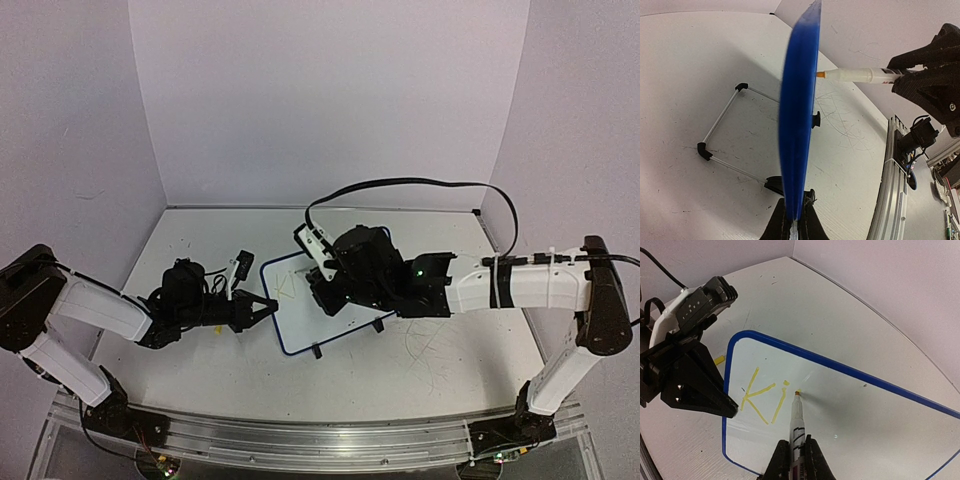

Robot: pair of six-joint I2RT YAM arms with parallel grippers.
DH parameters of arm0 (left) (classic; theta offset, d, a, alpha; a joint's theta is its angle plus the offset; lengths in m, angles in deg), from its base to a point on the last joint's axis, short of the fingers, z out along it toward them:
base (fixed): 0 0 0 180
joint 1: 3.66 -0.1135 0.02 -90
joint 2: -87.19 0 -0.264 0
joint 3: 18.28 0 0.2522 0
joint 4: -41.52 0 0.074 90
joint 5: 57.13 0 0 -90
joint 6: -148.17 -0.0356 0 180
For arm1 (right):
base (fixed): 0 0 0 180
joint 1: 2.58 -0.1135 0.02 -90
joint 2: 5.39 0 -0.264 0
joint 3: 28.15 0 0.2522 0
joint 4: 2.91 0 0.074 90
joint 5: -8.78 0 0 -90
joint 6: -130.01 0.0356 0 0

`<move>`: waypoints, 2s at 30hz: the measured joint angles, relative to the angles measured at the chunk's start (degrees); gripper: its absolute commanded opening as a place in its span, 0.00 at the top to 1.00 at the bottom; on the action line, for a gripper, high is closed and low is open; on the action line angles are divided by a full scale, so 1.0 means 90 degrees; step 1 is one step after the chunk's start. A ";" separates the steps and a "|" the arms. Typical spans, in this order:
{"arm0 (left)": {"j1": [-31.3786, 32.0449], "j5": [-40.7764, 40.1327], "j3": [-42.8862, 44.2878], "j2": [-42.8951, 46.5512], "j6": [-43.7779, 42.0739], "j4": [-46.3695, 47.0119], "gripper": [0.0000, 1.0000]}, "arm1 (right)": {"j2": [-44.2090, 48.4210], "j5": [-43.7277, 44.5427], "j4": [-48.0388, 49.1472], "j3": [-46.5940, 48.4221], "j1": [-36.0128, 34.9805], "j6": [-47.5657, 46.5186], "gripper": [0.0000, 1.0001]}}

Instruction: Write a sentence on the whiteboard

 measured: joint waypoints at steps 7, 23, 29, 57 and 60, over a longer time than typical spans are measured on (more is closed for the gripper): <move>0.0000 0.0000 0.0000 0.0000 0.0006 -0.0015 1.00 | 0.0002 -0.0090 -0.0019 -0.0166 -0.0005 0.0171 1.00; 0.0000 0.0002 0.0000 0.0000 0.0000 -0.0018 1.00 | 0.0002 -0.0302 -0.0145 -0.0409 -0.0078 0.0394 1.00; 0.0000 0.0002 0.0000 0.0000 0.0000 -0.0017 1.00 | 0.0002 -0.0297 -0.0144 -0.0411 -0.0078 0.0404 1.00; 0.0000 -0.0009 0.0000 0.0012 0.0008 -0.0041 1.00 | -0.0012 -0.0054 -0.0086 -0.0023 0.0049 0.0310 1.00; 0.0000 -0.0015 0.0000 0.0012 0.0011 -0.0044 1.00 | -0.0012 -0.0018 -0.0088 0.0016 0.0064 0.0298 1.00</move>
